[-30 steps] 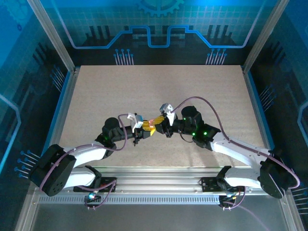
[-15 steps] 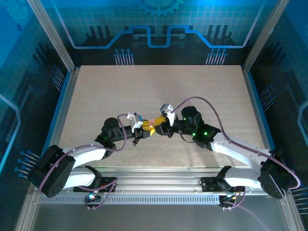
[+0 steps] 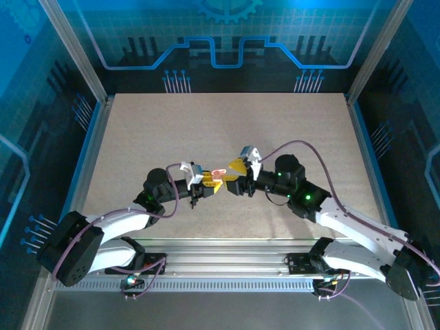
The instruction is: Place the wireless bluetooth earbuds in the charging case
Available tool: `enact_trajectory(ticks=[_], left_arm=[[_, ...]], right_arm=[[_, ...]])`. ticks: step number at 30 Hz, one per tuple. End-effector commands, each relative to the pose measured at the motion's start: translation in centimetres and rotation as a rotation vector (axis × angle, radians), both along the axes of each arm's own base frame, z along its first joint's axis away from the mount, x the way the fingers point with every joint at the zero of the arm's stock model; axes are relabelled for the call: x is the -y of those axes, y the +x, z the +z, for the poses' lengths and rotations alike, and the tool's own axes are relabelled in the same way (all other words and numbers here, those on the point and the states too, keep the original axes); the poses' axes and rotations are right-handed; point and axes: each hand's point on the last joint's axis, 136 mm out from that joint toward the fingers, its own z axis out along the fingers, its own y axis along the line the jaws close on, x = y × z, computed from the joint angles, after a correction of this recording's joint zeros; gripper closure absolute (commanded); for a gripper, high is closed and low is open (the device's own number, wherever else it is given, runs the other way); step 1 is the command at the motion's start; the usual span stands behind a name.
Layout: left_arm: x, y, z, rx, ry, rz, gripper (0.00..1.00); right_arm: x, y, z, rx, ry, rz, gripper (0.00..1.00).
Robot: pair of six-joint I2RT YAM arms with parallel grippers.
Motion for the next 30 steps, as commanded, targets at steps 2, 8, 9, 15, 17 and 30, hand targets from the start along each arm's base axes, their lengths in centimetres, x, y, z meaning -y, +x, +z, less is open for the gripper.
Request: enact_trajectory(ticks=[2, 8, 9, 15, 17, 30], left_arm=[[0.1, -0.3, 0.9, 0.102, 0.023, -0.011, 0.81], [0.2, -0.6, 1.0, 0.134, 0.01, -0.023, 0.81], [0.2, -0.6, 1.1, 0.139, 0.01, -0.026, 0.81], [0.2, -1.3, 0.7, 0.175, 0.041, -0.036, 0.81], [0.3, -1.7, 0.6, 0.195, 0.051, -0.046, 0.81], [0.3, -1.9, 0.5, 0.225, 0.062, -0.049, 0.82]], right_arm=[[1.6, -0.3, -0.4, 0.088, -0.041, -0.016, 0.41], [1.7, -2.3, -2.5, 0.25, -0.177, 0.158, 0.37], [1.7, -2.6, -2.9, 0.276, -0.197, 0.182, 0.38], [1.6, -2.7, -4.4, 0.388, -0.288, 0.237, 0.46], [1.5, -2.8, -4.6, 0.43, -0.287, 0.252, 0.5], [0.5, -2.4, -4.1, 0.43, -0.237, 0.261, 0.51]])
